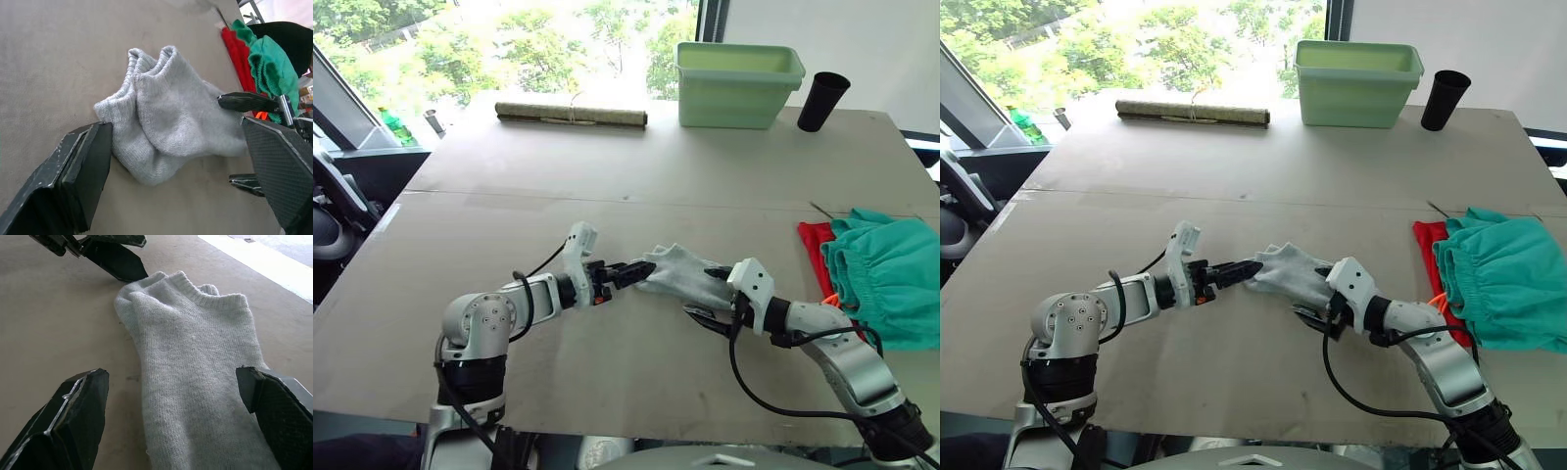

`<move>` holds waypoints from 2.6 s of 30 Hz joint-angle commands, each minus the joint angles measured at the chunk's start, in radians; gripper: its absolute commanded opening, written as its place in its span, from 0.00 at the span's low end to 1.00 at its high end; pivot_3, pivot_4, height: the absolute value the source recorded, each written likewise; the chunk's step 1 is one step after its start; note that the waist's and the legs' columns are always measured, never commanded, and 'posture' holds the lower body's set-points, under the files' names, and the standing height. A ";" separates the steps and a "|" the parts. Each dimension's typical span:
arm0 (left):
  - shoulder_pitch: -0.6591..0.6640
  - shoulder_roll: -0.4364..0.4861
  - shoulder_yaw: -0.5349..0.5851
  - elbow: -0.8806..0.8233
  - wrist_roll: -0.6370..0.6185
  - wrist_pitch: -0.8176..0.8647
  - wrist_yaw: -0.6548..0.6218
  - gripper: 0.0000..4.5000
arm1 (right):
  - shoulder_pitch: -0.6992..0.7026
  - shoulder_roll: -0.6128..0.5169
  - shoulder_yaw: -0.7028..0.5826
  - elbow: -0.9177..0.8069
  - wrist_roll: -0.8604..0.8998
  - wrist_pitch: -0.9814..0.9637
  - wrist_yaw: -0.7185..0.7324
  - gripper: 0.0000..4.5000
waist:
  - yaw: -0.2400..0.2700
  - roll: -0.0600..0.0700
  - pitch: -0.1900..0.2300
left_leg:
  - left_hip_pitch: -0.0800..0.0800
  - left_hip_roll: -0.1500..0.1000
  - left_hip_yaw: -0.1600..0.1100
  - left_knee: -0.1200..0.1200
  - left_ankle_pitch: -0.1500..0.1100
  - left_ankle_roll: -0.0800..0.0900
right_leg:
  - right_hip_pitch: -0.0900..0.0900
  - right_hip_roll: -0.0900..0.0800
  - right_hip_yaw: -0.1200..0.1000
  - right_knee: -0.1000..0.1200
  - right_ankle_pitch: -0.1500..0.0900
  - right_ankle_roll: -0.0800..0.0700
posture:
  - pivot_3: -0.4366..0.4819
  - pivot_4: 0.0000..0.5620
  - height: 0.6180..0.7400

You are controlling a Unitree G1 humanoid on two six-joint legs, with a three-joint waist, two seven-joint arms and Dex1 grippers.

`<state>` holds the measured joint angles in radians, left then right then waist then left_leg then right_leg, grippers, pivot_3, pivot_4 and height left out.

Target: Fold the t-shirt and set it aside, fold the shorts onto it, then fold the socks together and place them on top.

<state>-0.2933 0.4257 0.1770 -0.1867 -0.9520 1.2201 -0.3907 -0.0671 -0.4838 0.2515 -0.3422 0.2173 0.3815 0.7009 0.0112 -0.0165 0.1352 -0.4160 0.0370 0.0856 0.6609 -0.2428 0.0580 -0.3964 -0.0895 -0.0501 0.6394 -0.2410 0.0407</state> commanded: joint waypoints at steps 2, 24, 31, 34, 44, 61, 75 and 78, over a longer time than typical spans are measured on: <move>-0.018 0.066 -0.069 0.028 0.087 -0.072 -0.075 1.00 | -0.030 -0.018 -0.013 -0.025 -0.038 -0.025 -0.008 0.98 | 0.000 0.000 0.001 | 0.000 0.000 0.000 -0.001 0.000 0.000 | 0.000 0.000 0.000 0.000 -0.001 -0.002 | 0.48 0.27 1.00; -0.173 0.055 -0.278 0.203 0.391 -0.432 -0.376 0.88 | -0.003 -0.019 -0.037 -0.075 -0.040 -0.008 -0.011 1.00 | 0.002 0.000 0.002 | -0.003 0.000 0.000 -0.010 0.004 0.001 | 0.000 0.001 -0.002 -0.012 -0.001 -0.002 | 0.48 0.27 1.00; -0.178 0.069 -0.318 0.221 0.458 -0.476 -0.443 0.84 | 0.020 -0.014 -0.042 -0.098 -0.040 0.003 -0.024 1.00 | 0.002 0.000 0.002 | -0.003 0.000 0.000 -0.010 0.004 0.003 | 0.000 0.003 -0.005 -0.012 -0.001 -0.001 | 0.48 0.27 1.00; -0.179 0.065 -0.315 0.231 0.472 -0.480 -0.451 0.72 | 0.020 -0.012 -0.043 -0.099 -0.041 0.005 -0.027 1.00 | 0.002 0.000 0.002 | -0.003 0.000 0.000 -0.010 0.004 0.003 | 0.000 0.003 -0.006 -0.012 -0.001 -0.001 | 0.48 0.27 1.00; -0.156 0.051 -0.284 0.212 0.477 -0.485 -0.461 0.01 | 0.029 -0.020 -0.046 -0.099 -0.039 0.004 -0.029 1.00 | 0.002 0.000 0.002 | -0.003 0.000 0.001 -0.009 0.004 0.003 | 0.000 0.010 -0.006 -0.012 0.001 0.003 | 0.48 0.27 1.00; 0.025 0.071 -0.136 -0.103 0.379 -0.352 -0.296 0.01 | -0.018 -0.014 -0.033 -0.032 -0.052 -0.003 -0.021 1.00 | 0.003 -0.001 0.002 | -0.002 0.001 0.001 -0.008 0.006 0.000 | 0.001 0.010 -0.005 -0.010 0.001 0.003 | 0.48 0.27 1.00; 0.102 0.143 -0.152 -0.104 0.398 -0.469 -0.399 0.40 | 0.007 -0.021 -0.031 -0.069 -0.047 0.004 -0.008 1.00 | 0.002 0.000 0.002 | -0.002 0.001 0.001 -0.008 0.005 0.001 | 0.001 0.010 -0.005 -0.010 -0.001 -0.001 | 0.48 0.27 1.00; 0.089 0.140 -0.144 -0.092 0.385 -0.464 -0.400 0.40 | 0.010 -0.019 -0.031 -0.072 -0.049 0.005 -0.010 1.00 | 0.002 0.000 0.002 | -0.002 0.001 0.001 -0.008 0.005 0.001 | 0.001 0.009 -0.005 -0.010 -0.001 -0.001 | 0.48 0.27 1.00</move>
<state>-0.1889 0.5642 0.0087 -0.2555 -0.5437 0.7693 -0.7814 -0.0578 -0.5018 0.2310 -0.3755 0.1585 0.3895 0.6902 0.0128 -0.0170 0.1373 -0.4177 0.0381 0.0865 0.6528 -0.2377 0.0589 -0.3952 -0.0800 -0.0553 0.6293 -0.2419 0.0399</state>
